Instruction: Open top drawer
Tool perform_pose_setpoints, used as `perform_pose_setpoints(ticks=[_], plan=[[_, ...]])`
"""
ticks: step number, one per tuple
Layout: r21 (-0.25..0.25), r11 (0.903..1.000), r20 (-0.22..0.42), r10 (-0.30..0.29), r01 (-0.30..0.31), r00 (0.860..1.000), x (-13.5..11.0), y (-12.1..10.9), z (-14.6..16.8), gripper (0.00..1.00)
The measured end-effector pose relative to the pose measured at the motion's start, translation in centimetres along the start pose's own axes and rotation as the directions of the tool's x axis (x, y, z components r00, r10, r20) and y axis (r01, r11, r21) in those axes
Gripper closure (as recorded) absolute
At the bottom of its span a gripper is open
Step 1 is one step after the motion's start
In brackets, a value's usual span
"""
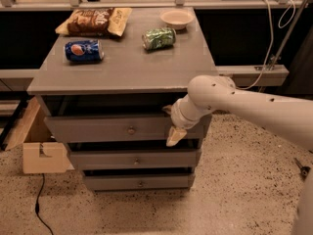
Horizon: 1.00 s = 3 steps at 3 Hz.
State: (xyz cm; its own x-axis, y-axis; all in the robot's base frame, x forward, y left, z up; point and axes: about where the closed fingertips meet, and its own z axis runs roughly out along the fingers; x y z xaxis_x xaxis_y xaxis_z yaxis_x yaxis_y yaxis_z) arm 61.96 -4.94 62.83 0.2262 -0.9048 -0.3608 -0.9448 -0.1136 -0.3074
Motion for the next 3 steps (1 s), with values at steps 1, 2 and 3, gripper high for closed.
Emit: perform_pose_setpoints(ticks=[1,2,3], plan=[[-0.002,0.9988,-0.041,0.048,-0.049,0.998,1.26,1.59,-1.32,0.49],[-0.010,0.9980,-0.051,0.062,-0.062,0.997,1.12,1.68,-2.14,0.88],[-0.010,0.9980,-0.051,0.062,-0.062,0.997,1.03,1.56,-2.22,1.00]])
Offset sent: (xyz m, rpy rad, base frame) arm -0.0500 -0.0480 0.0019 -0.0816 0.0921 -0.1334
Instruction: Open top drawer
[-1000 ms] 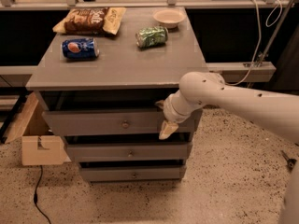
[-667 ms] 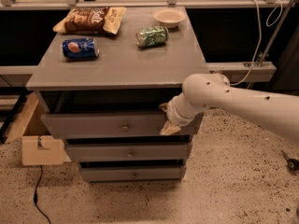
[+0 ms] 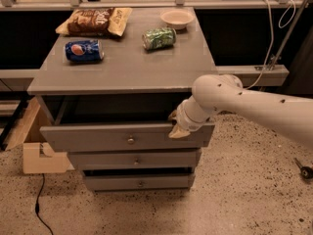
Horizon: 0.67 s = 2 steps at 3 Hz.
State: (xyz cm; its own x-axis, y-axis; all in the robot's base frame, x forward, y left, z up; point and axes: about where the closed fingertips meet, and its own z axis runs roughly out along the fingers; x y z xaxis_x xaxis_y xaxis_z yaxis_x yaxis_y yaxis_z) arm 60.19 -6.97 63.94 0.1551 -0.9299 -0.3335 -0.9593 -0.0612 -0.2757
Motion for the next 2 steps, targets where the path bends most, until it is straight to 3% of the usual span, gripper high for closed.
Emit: perform_pose_setpoints(ticks=[2], plan=[[0.000,1.0000,0.000,0.000,0.000,1.000,0.00,0.00,0.00,0.58]])
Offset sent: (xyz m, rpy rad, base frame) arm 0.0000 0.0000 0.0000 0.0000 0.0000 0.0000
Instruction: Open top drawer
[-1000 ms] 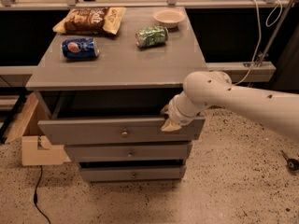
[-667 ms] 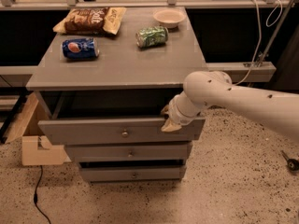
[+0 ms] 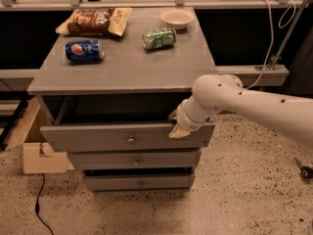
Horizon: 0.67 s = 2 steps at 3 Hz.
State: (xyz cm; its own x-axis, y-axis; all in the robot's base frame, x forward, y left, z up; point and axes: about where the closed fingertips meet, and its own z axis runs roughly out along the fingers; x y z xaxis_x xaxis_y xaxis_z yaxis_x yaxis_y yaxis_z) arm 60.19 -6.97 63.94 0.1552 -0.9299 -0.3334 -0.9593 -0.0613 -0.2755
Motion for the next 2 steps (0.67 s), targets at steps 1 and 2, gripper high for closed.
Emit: perform_pose_setpoints(ticks=[1,2], plan=[[-0.023,0.9997,-0.010,-0.006,0.006,1.000,-0.06,0.15,0.17,0.35],[-0.067,0.9977,-0.038,-0.012,0.009,0.999,-0.04,0.85,-0.34,0.11]])
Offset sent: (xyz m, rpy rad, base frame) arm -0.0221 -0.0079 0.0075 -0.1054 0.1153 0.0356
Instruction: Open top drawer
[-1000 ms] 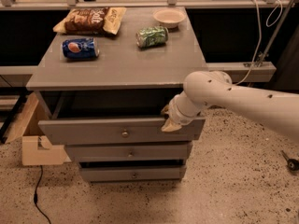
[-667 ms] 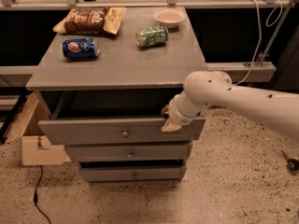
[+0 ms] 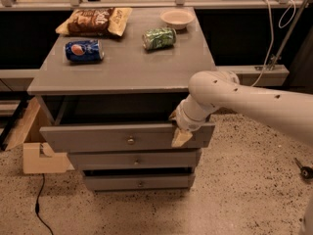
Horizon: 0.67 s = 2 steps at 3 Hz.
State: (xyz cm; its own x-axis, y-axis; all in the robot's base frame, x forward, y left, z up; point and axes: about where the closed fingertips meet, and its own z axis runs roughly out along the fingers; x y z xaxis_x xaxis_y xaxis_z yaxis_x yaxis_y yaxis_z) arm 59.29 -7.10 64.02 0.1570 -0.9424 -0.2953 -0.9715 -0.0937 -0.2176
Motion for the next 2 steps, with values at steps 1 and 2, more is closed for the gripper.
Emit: perform_pose_setpoints(ticks=[1,2], plan=[[-0.034,0.9994,-0.022,0.006,-0.007,1.000,0.31,0.99,-0.76,0.00],[-0.061,0.9980,-0.033,0.015,-0.017,0.999,0.61,1.79,-1.08,0.00]])
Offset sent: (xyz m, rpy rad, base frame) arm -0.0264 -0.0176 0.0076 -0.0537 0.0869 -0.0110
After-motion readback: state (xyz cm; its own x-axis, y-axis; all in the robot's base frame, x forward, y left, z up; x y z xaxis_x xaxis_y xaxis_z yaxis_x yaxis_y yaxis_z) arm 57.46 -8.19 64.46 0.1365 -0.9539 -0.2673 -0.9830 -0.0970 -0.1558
